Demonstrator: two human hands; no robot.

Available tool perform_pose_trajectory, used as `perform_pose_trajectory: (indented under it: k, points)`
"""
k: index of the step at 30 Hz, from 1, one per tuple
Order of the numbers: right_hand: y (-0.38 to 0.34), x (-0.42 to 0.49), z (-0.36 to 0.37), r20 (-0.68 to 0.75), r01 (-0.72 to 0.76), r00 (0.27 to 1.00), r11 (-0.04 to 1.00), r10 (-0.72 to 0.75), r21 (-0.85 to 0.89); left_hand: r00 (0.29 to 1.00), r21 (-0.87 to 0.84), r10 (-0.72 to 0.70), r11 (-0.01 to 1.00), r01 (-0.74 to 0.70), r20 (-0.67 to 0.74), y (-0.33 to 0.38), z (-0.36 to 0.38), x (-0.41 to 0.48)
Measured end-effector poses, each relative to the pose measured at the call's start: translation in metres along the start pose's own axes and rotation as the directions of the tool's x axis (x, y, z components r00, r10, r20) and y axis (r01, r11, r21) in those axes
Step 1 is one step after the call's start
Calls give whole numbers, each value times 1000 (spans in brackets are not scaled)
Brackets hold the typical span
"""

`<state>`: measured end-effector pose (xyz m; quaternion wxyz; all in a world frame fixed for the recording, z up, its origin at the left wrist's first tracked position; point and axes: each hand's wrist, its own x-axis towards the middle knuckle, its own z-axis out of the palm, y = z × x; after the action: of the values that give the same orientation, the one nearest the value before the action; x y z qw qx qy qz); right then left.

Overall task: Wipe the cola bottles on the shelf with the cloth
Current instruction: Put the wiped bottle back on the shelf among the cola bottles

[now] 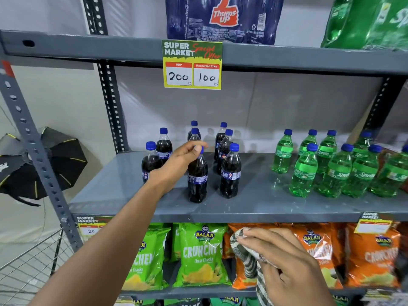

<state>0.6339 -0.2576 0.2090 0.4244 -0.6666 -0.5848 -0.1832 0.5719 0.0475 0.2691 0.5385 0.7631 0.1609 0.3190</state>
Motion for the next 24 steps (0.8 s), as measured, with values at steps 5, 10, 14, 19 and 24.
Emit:
perform_pose_trajectory:
  k: [5, 10, 14, 19, 24]
  points:
    - [-1, 1, -4, -13, 6, 1000, 1000, -6, 11, 964, 90, 234, 970, -224, -126, 28, 17, 0]
    - [5, -1, -7, -8, 1, 1000, 1000, -1, 2, 846, 402, 519, 805, -436, -122, 47, 62, 13]
    - [6, -5, -14, 16, 5, 1000, 1000, -5, 9, 949, 655, 310, 707, -267, 52, 44, 68, 41]
    - [14, -9, -24, 34, 7, 999, 1000, -8, 9, 989, 815, 16, 564, -130, 146, 45, 63, 67]
    - [20, -14, -27, 46, -11, 999, 1000, 12, -3, 988, 769, -8, 628, -117, 157, 42, 67, 66]
